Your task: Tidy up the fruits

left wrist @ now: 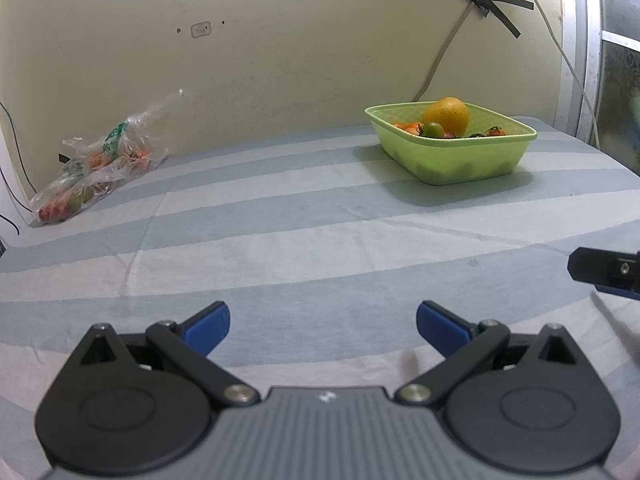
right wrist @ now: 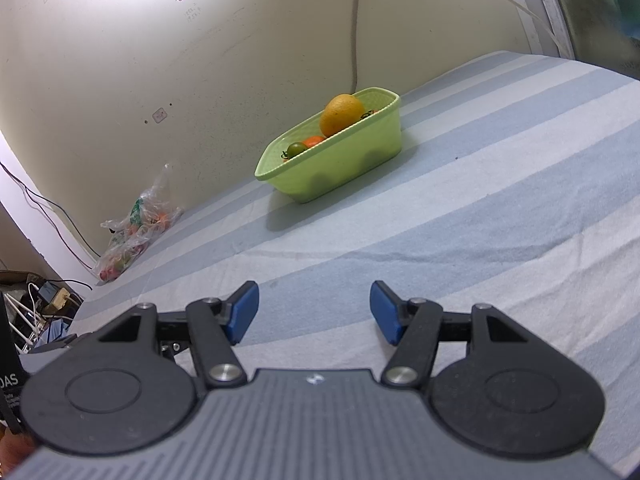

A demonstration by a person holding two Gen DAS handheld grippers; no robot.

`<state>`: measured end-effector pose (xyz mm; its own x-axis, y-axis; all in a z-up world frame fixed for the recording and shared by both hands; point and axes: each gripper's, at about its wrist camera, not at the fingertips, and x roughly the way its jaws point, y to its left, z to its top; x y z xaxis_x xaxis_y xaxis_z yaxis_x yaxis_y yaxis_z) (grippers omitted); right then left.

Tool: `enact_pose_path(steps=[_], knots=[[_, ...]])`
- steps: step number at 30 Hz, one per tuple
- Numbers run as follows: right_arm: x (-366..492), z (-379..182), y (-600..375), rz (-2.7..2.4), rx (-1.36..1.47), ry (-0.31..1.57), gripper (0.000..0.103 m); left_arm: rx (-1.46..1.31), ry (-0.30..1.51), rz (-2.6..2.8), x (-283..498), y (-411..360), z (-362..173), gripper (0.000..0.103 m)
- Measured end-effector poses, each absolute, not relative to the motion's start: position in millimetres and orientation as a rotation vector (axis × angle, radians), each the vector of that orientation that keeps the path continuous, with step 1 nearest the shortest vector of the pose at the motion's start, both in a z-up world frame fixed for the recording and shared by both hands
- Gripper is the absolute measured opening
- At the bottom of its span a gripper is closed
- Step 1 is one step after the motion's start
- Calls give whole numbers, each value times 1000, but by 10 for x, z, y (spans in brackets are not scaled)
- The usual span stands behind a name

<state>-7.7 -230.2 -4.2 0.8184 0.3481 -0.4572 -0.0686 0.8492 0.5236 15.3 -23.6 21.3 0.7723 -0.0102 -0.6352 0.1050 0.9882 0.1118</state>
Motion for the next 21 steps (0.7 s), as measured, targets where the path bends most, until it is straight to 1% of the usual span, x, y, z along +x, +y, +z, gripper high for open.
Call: enact_pose_path(steps=[10, 14, 21], knots=[[-75, -38, -2306, 234, 514, 574, 64, 131, 691, -58, 165, -232, 216, 103], [-77, -46, -2307, 230, 518, 573, 66, 125, 689, -61, 155, -226, 228, 103], [-73, -59, -2291, 227, 515, 570, 67, 119, 693, -64, 162, -217, 228, 103]])
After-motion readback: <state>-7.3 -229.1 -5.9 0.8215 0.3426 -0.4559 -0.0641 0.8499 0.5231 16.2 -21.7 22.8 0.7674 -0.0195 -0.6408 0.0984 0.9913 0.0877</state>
